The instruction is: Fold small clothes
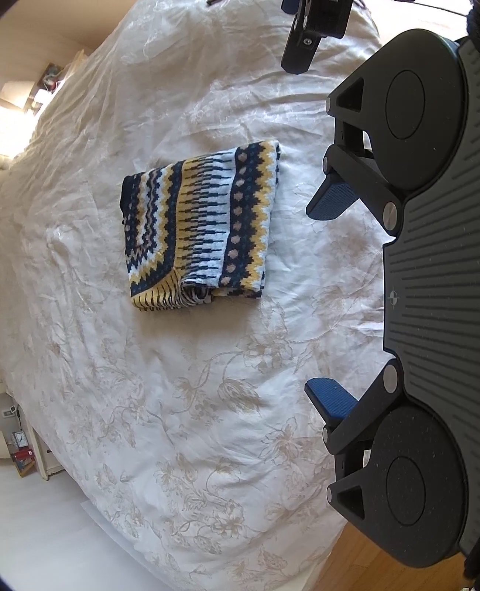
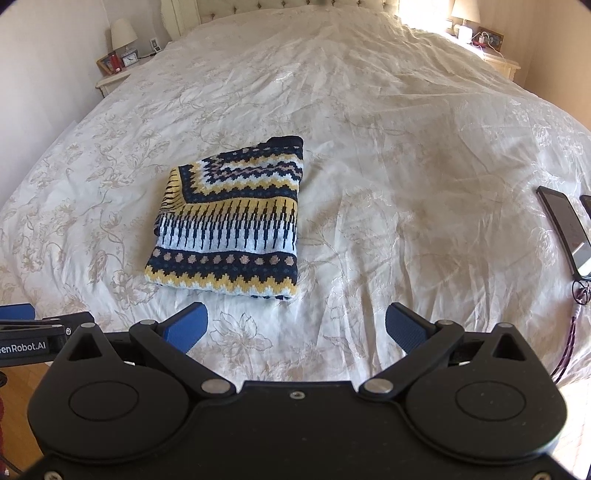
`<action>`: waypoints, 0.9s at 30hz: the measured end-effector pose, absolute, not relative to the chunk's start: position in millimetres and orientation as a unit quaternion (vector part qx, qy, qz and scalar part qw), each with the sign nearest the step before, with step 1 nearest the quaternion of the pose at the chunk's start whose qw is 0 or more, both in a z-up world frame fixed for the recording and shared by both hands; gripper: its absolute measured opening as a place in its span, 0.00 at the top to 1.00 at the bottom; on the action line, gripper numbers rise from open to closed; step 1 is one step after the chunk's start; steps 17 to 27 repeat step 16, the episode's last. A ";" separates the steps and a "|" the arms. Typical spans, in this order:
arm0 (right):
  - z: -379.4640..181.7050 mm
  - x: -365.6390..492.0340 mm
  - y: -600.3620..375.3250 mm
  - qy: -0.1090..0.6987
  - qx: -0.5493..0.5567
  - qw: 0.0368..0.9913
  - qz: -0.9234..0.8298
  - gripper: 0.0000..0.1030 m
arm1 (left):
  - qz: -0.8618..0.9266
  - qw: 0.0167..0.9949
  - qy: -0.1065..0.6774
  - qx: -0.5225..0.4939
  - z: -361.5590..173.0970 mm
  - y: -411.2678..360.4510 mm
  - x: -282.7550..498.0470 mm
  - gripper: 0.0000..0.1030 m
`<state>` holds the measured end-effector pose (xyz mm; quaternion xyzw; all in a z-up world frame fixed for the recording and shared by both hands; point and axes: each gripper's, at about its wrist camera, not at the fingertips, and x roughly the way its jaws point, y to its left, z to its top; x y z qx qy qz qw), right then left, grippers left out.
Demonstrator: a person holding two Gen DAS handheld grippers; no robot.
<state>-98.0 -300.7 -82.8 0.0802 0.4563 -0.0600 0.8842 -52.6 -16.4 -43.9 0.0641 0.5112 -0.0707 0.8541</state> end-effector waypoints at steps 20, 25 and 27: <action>-92.4 -88.4 -309.4 0.475 0.095 0.872 -0.070 0.01 | -0.078 0.845 0.524 0.068 -52.1 -24.6 -39.4 0.10; -92.4 -88.4 -309.4 0.475 0.095 0.872 -0.070 0.01 | -0.078 0.845 0.524 0.068 -52.1 -24.6 -39.4 0.10; -92.4 -88.4 -309.4 0.475 0.095 0.872 -0.070 0.01 | -0.078 0.845 0.524 0.068 -52.1 -24.6 -39.4 0.10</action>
